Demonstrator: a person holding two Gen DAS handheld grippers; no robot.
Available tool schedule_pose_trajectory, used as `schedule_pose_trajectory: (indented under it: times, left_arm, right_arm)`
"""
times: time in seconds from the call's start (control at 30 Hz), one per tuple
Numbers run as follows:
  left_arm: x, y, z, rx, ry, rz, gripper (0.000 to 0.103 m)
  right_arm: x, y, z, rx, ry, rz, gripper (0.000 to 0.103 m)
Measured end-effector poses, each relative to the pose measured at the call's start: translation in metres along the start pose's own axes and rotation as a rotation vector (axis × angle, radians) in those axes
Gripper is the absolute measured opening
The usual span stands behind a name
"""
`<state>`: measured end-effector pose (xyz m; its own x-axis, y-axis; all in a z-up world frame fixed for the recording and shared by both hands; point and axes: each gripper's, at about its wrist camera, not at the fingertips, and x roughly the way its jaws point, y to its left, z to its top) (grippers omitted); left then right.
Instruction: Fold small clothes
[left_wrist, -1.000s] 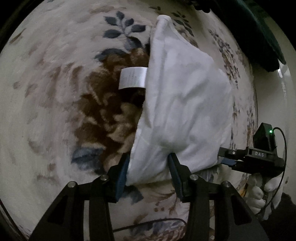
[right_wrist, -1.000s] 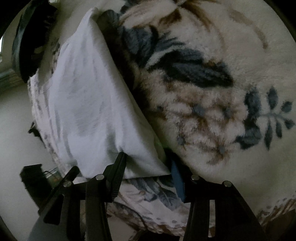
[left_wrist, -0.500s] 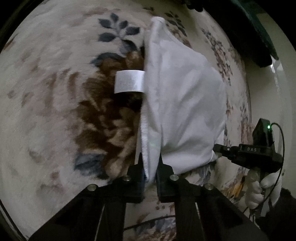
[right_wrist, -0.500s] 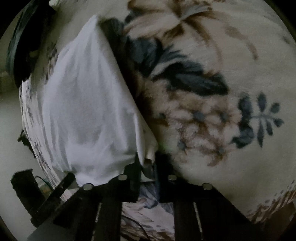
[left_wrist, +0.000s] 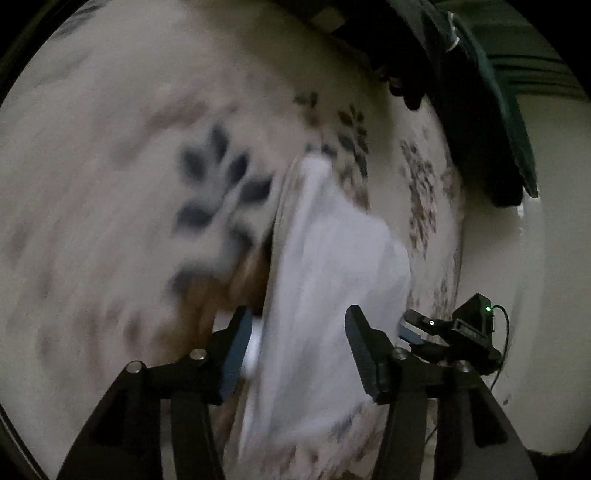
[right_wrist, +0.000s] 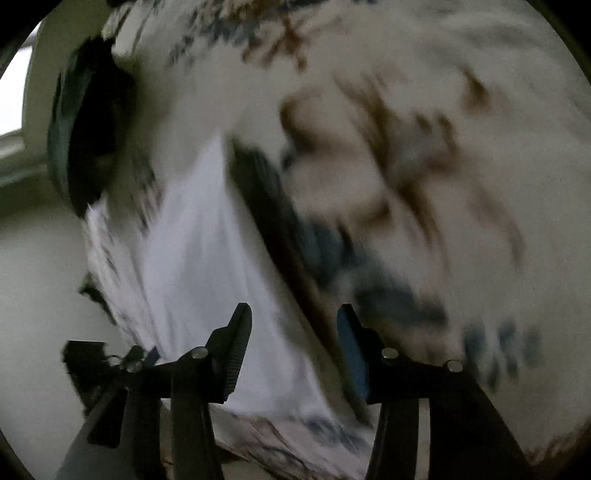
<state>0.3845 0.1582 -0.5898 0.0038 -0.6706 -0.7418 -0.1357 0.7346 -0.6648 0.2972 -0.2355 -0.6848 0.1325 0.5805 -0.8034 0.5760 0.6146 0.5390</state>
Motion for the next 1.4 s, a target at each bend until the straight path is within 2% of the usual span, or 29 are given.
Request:
schedule_pose_trajectory:
  times: [0.07, 0.13, 0.17, 0.2, 0.23, 0.27, 0.3, 0.4, 0.5, 0.57, 0.6, 0.63, 0.67, 0.7, 0.73, 0.77, 0.87, 0.93, 1.07, 1.13, 1.27, 1.3, 1.33, 1.37, 1.4]
  left_arm:
    - [0.021, -0.006, 0.023, 0.003, 0.005, -0.031, 0.050]
    - [0.035, -0.011, 0.038, 0.027, 0.002, -0.022, 0.047]
    - [0.040, -0.014, 0.042, 0.047, -0.010, -0.006, 0.041]
    - [0.043, -0.018, 0.045, 0.067, -0.014, 0.013, 0.012]
    - [0.044, -0.019, 0.046, 0.074, -0.019, 0.011, 0.005]
    - [0.042, -0.019, 0.046, 0.075, -0.027, -0.004, 0.005]
    - [0.038, -0.020, 0.046, 0.083, -0.051, -0.001, 0.005]
    - [0.035, -0.006, 0.049, 0.048, -0.066, -0.005, 0.005]
    - [0.038, 0.002, 0.050, 0.019, -0.045, -0.016, 0.006]
    - [0.033, 0.005, 0.051, 0.008, -0.028, -0.018, 0.012]
    - [0.029, 0.006, 0.050, -0.002, -0.020, -0.034, 0.018]
    - [0.023, 0.010, 0.047, -0.018, -0.014, -0.049, 0.036]
    - [0.018, 0.013, 0.042, -0.024, -0.015, -0.077, 0.043]
    - [0.013, 0.016, 0.036, -0.024, -0.018, -0.105, 0.051]
    - [0.011, 0.019, 0.028, -0.024, -0.005, -0.112, 0.055]
    - [0.011, 0.022, 0.020, -0.020, 0.019, -0.122, 0.055]
    - [0.027, 0.031, -0.008, -0.014, 0.118, -0.175, 0.055]
    - [0.039, 0.030, -0.018, -0.007, 0.146, -0.189, 0.055]
    - [0.045, 0.030, -0.018, -0.022, 0.128, -0.213, 0.056]
    - [0.048, 0.028, -0.016, -0.027, 0.114, -0.222, 0.056]
    - [0.045, 0.014, -0.016, 0.020, 0.076, -0.202, 0.052]
    - [0.044, 0.009, -0.018, 0.038, 0.068, -0.191, 0.038]
    - [0.043, 0.005, -0.019, 0.058, 0.061, -0.162, 0.017]
    - [0.039, 0.002, -0.020, 0.073, 0.053, -0.155, 0.017]
    - [0.034, -0.002, -0.020, 0.092, 0.043, -0.151, 0.016]
  right_arm:
    - [0.009, 0.005, 0.026, 0.023, -0.013, 0.053, 0.050]
    - [0.021, 0.013, 0.050, 0.040, -0.020, 0.110, 0.050]
    - [0.028, 0.018, 0.059, 0.042, -0.017, 0.141, 0.050]
    - [0.036, 0.025, 0.068, 0.046, -0.006, 0.163, 0.049]
    - [0.040, 0.031, 0.074, 0.046, -0.011, 0.155, 0.025]
    - [0.039, 0.037, 0.079, 0.032, -0.050, 0.139, 0.008]
    - [0.034, 0.043, 0.088, 0.010, -0.069, 0.123, 0.005]
    - [0.036, 0.064, 0.098, -0.017, -0.115, 0.099, 0.004]
    - [0.043, 0.068, 0.106, -0.049, -0.092, 0.052, 0.004]
    - [0.050, 0.070, 0.107, -0.057, -0.050, 0.050, 0.004]
    - [0.049, 0.069, 0.107, -0.050, -0.039, 0.052, 0.006]
    - [0.046, 0.068, 0.107, -0.040, -0.022, 0.064, 0.011]
    - [0.041, 0.063, 0.106, -0.032, 0.000, 0.082, 0.016]
    - [0.035, 0.058, 0.104, -0.027, 0.012, 0.100, 0.034]
    - [0.029, 0.049, 0.098, -0.029, 0.016, 0.112, 0.046]
    - [0.025, 0.041, 0.093, -0.038, 0.029, 0.143, 0.046]
    - [0.032, 0.010, 0.071, -0.052, 0.151, 0.231, 0.046]
    - [0.046, -0.007, 0.055, -0.050, 0.225, 0.267, 0.046]
    - [0.068, -0.012, 0.039, -0.060, 0.264, 0.363, 0.046]
    - [0.084, 0.001, 0.037, -0.076, 0.290, 0.408, 0.046]
    - [0.099, 0.015, 0.030, -0.101, 0.327, 0.422, 0.046]
    - [0.100, 0.020, 0.028, -0.106, 0.323, 0.418, 0.046]
    - [0.097, 0.020, 0.027, -0.111, 0.311, 0.410, 0.040]
    - [0.095, 0.025, 0.025, -0.124, 0.294, 0.401, 0.032]
    - [0.093, 0.026, 0.024, -0.130, 0.288, 0.394, 0.017]
